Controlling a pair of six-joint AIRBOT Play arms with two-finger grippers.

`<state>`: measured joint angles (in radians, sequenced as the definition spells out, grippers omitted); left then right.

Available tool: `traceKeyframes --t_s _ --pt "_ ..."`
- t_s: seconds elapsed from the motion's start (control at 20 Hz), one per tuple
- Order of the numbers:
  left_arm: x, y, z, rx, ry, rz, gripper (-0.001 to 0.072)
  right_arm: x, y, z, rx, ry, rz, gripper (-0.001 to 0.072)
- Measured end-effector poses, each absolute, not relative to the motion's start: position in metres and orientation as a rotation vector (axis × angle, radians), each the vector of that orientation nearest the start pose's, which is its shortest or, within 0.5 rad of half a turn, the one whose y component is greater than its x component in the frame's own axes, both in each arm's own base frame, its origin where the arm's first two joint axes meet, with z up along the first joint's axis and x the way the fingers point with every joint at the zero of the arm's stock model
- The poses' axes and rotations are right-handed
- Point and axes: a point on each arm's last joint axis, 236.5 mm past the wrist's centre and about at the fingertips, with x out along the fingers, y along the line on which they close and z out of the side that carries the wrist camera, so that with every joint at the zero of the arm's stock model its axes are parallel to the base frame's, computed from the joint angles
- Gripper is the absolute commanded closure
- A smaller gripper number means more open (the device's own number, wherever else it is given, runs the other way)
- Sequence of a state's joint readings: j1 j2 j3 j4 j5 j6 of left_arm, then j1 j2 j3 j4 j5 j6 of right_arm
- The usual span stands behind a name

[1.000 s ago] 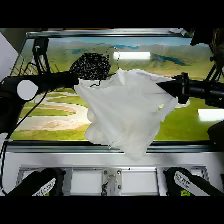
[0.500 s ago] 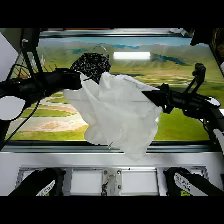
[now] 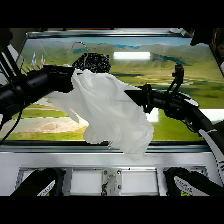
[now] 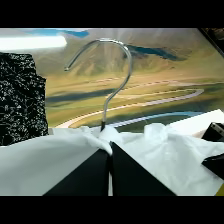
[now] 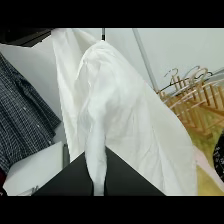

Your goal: Fold the clothes and pants, and hang the long-sleeved shirts on hangers.

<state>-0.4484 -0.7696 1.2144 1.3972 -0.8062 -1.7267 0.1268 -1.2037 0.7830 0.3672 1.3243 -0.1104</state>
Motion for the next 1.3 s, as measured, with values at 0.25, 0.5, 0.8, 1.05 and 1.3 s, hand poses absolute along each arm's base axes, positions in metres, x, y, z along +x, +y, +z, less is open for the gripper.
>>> traceKeyframes --t_s 0.25,0.5,0.8,1.05,1.3 --pt "0.311 -0.206 0.291 -0.198 0.44 -0.569 0.0697 0.327 0.275 0.207 0.541 0.042 1.348 0.071" --pt "0.306 -0.212 0.289 -0.191 0.449 -0.591 0.0697 0.327 0.28 0.21 0.559 0.022 1.348 0.07" --pt "0.294 -0.209 0.292 -0.185 0.457 -0.599 0.0192 0.327 0.28 0.212 0.568 0.018 1.348 0.0711" --pt "0.284 -0.2 0.304 -0.191 0.427 -0.599 0.0222 0.329 0.276 0.221 0.608 -0.013 1.342 0.0712" --pt "0.279 -0.157 0.327 -0.221 0.35 -0.504 0.0587 0.34 0.254 0.243 0.618 -0.078 1.285 0.0713"
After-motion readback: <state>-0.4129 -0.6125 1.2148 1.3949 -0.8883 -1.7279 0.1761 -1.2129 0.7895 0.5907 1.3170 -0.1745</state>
